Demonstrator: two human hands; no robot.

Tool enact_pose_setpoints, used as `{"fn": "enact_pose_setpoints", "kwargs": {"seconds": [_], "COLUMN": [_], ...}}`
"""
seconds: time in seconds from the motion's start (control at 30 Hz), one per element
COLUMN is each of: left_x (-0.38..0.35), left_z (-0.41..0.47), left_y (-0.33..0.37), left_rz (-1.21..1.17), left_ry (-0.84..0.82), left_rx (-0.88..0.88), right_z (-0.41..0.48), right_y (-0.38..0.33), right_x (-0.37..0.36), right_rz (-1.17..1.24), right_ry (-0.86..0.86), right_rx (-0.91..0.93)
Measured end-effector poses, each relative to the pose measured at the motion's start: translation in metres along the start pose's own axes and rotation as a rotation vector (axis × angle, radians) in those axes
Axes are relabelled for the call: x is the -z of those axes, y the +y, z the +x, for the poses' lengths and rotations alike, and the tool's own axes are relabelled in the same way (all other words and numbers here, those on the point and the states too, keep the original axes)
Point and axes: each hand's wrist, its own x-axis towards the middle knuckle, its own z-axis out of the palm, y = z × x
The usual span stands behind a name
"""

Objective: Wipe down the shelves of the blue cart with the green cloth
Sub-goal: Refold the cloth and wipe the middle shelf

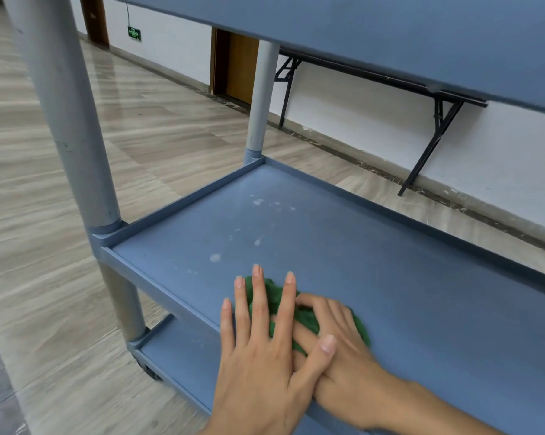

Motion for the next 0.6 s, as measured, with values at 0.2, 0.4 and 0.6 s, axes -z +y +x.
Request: {"fn": "enact_pose_setpoints", "kwargs": {"seconds": [0.2, 0.4, 0.6], "left_x": [0.012, 0.006, 0.000], "left_z": [0.003, 0.006, 0.007], "left_y": [-0.014, -0.026, -0.027], "left_rz": [0.044, 0.154, 0.198], "left_ry": [-0.002, 0.022, -0.017], "left_rx": [-0.107, -0.155, -0.118], "right_z": [-0.002, 0.019, 0.089], "right_y": [0.005, 0.032, 0.098], "right_x": [0.011, 0.012, 0.022], "right_rz": [-0.029, -0.097, -0.028], "right_ry": [-0.035, 0.052, 0.173], "right_rx": [0.150, 0.300, 0.173]}}
